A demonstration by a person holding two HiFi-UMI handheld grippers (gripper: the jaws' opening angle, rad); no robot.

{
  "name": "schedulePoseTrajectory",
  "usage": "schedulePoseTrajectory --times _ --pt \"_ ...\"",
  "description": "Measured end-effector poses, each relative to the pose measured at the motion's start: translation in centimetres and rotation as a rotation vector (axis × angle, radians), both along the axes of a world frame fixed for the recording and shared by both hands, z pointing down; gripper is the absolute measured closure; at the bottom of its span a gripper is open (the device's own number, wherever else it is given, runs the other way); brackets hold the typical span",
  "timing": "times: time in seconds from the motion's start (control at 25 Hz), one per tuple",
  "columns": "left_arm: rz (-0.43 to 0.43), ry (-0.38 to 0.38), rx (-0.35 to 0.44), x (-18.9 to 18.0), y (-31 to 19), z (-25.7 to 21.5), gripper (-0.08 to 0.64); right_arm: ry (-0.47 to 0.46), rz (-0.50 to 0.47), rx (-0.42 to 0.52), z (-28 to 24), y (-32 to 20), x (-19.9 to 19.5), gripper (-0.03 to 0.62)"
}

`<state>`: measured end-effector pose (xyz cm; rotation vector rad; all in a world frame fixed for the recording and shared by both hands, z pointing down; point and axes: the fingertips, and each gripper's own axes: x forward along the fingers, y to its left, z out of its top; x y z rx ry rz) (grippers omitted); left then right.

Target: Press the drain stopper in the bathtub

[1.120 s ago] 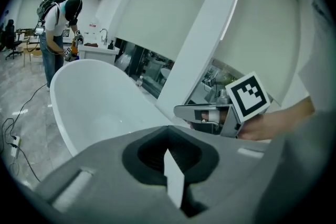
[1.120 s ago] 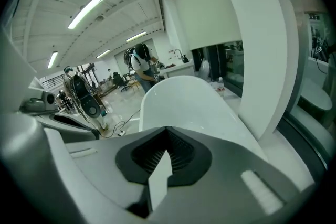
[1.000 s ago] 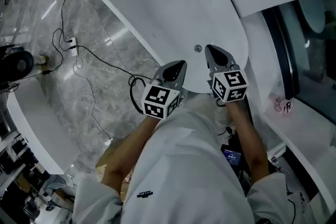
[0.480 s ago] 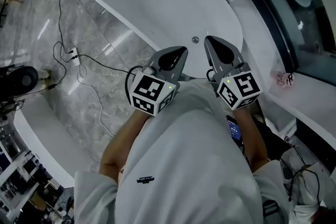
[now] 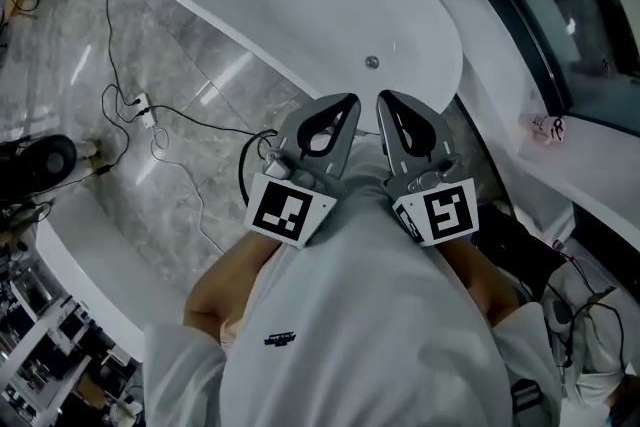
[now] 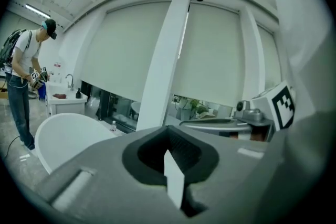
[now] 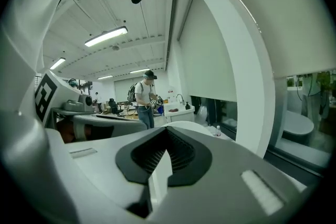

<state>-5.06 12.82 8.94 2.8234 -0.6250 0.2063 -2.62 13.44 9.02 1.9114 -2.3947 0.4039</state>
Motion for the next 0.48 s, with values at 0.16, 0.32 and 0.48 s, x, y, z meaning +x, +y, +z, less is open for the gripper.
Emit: schedulePoseTrajectory --times 0.16,0.32,0.48 --pt "0.015 -0.020 0.011 0.38 0.52 0.02 0.558 -0.005 0.022 0.007 -0.24 0.41 0.52 0.589" --pt "0.007 -0.029 0.008 0.16 0.23 0.38 0.558 0.005 0.014 0.017 -0.28 0.44 0.09 0.589" --pt "0.015 -0.032 0.014 0.30 0.55 0.47 0.558 -0.010 0.015 0.014 -0.14 0.61 0.06 0.589"
